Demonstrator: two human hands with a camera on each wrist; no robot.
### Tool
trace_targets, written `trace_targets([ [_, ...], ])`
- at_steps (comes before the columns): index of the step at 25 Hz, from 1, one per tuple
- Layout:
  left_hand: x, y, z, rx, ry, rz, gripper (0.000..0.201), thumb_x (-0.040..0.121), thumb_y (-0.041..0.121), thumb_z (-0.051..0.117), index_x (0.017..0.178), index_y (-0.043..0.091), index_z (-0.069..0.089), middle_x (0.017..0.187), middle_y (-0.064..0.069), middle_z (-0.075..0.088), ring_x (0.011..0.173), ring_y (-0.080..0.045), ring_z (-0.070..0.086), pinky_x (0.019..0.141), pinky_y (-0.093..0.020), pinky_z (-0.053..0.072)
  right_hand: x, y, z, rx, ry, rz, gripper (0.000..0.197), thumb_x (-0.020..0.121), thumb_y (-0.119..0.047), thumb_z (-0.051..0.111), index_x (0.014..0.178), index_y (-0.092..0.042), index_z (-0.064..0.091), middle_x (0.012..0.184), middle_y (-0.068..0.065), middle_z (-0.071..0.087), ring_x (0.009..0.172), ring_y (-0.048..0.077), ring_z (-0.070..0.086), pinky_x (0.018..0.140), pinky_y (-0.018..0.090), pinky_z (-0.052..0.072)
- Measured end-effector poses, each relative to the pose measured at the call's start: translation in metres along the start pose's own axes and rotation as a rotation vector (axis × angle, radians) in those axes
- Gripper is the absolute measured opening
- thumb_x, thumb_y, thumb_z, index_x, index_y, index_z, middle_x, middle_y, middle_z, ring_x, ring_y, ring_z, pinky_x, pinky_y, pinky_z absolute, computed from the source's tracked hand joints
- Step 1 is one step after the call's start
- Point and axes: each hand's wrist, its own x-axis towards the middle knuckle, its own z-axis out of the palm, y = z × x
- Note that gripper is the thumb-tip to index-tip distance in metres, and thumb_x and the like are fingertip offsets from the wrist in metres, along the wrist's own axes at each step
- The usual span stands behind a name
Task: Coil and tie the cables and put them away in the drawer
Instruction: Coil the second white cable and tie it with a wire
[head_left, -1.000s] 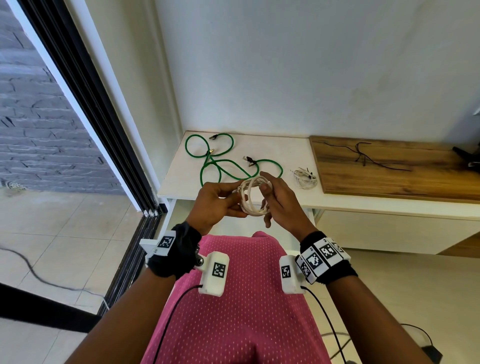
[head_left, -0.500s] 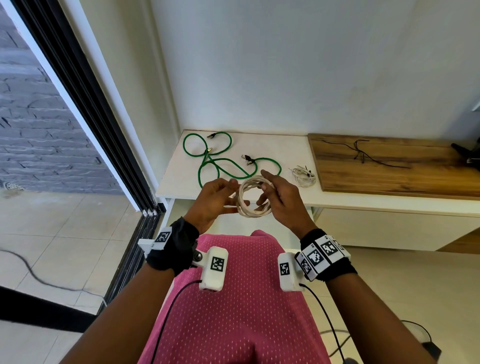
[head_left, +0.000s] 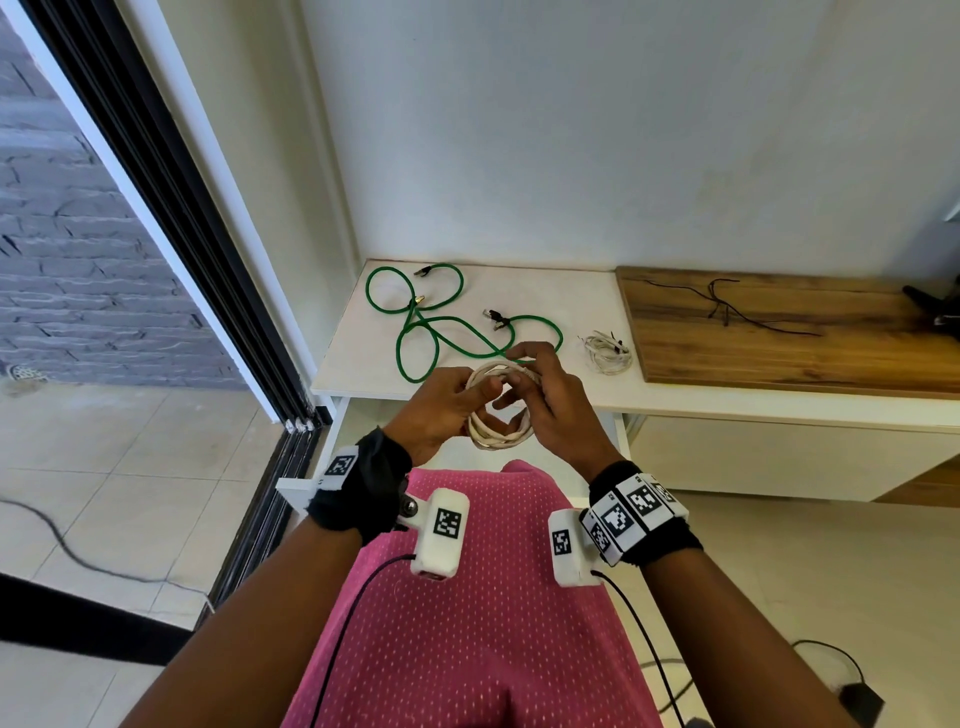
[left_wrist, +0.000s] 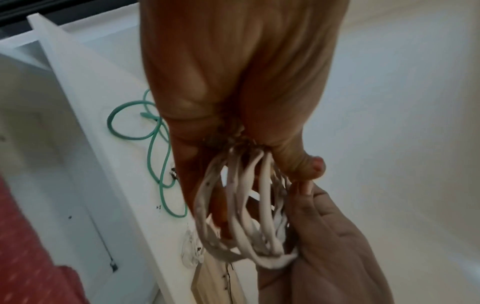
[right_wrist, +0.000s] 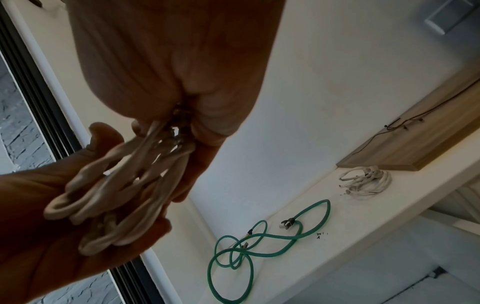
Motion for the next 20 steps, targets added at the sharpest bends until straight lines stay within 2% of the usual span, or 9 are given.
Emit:
trace_targets([
  [2, 0.000, -0.002, 0.006, -0.160, 0.088, -0.032, 0.025, 0.089, 0.028, 0.059, 0.087, 0.003, 0.059, 0.055, -0.006, 0.063, 0.053, -0.019, 0.065, 0.062, -0.033, 0.056, -0.001, 0.002, 0.002, 0.009, 0.026, 0.017, 0.023, 0.101, -0.018, 0.042, 0.118, -0.003, 0.042, 0.105, 0.010, 0.067, 0.082, 0.012, 0.071, 0.058, 0.024, 0.057],
  [5, 0.002, -0.003, 0.010, -0.428, 0.151, -0.072, 0.024, 0.088, 0.023, 0.060, 0.086, 0.000, 0.059, 0.048, -0.001, 0.048, 0.040, -0.011, 0.047, 0.051, -0.027, 0.054, -0.003, 0.007, 0.007, -0.079, 0.114, -0.033, 0.020, 0.099, -0.017, 0.048, 0.112, -0.002, 0.048, 0.099, 0.009, 0.065, 0.083, 0.012, 0.066, 0.059, 0.020, 0.051],
  [7, 0.004, -0.002, 0.010, -0.549, 0.161, -0.102, 0.034, 0.082, 0.035, 0.061, 0.083, 0.001, 0.058, 0.048, 0.002, 0.039, 0.038, -0.008, 0.036, 0.045, -0.024, 0.045, -0.002, 0.010, 0.009, -0.283, 0.239, -0.131, 0.020, 0.095, -0.022, 0.056, 0.104, -0.004, 0.058, 0.096, 0.009, 0.061, 0.087, 0.013, 0.054, 0.071, 0.016, 0.039],
  [9, 0.005, -0.001, 0.010, -0.587, 0.181, -0.124, 0.044, 0.074, 0.048, 0.060, 0.079, 0.005, 0.058, 0.051, 0.002, 0.034, 0.040, -0.008, 0.030, 0.045, -0.023, 0.039, 0.001, 0.010, 0.011, -0.443, 0.308, -0.177, 0.024, 0.090, -0.028, 0.059, 0.097, -0.006, 0.064, 0.094, 0.009, 0.058, 0.091, 0.016, 0.046, 0.073, 0.012, 0.028],
  [10, 0.005, -0.001, 0.010, -0.581, 0.193, -0.119, 0.046, 0.074, 0.051, 0.059, 0.080, 0.005, 0.058, 0.052, 0.002, 0.034, 0.040, -0.008, 0.029, 0.047, -0.023, 0.037, 0.003, 0.008, 0.011, -0.464, 0.314, -0.181, 0.024, 0.089, -0.028, 0.061, 0.094, -0.006, 0.066, 0.091, 0.009, 0.059, 0.089, 0.017, 0.046, 0.071, 0.012, 0.027],
  [12, 0.005, -0.005, 0.010, -0.496, 0.238, -0.089, 0.044, 0.081, 0.049, 0.058, 0.084, 0.005, 0.056, 0.051, 0.002, 0.036, 0.042, -0.010, 0.031, 0.048, -0.024, 0.038, 0.005, 0.005, 0.009, -0.448, 0.286, -0.154, 0.019, 0.085, -0.023, 0.068, 0.088, -0.005, 0.068, 0.085, 0.008, 0.061, 0.082, 0.018, 0.050, 0.067, 0.014, 0.031],
  [15, 0.006, -0.010, 0.010, -0.240, 0.339, -0.021, 0.040, 0.087, 0.045, 0.060, 0.086, 0.005, 0.054, 0.055, -0.001, 0.045, 0.050, -0.015, 0.038, 0.051, -0.028, 0.043, 0.006, 0.001, 0.005, -0.415, 0.231, -0.084, 0.014, 0.081, -0.019, 0.074, 0.084, -0.005, 0.072, 0.077, 0.007, 0.066, 0.072, 0.014, 0.052, 0.059, 0.026, 0.042],
  [20, 0.008, -0.009, 0.015, 0.043, 0.451, 0.070, 0.043, 0.088, 0.049, 0.058, 0.081, 0.006, 0.051, 0.063, -0.006, 0.054, 0.046, -0.013, 0.046, 0.054, -0.032, 0.045, 0.010, -0.014, 0.003, -0.369, 0.239, 0.072, 0.016, 0.081, -0.021, 0.075, 0.085, -0.006, 0.075, 0.076, 0.007, 0.071, 0.065, 0.011, 0.055, 0.063, 0.026, 0.046],
])
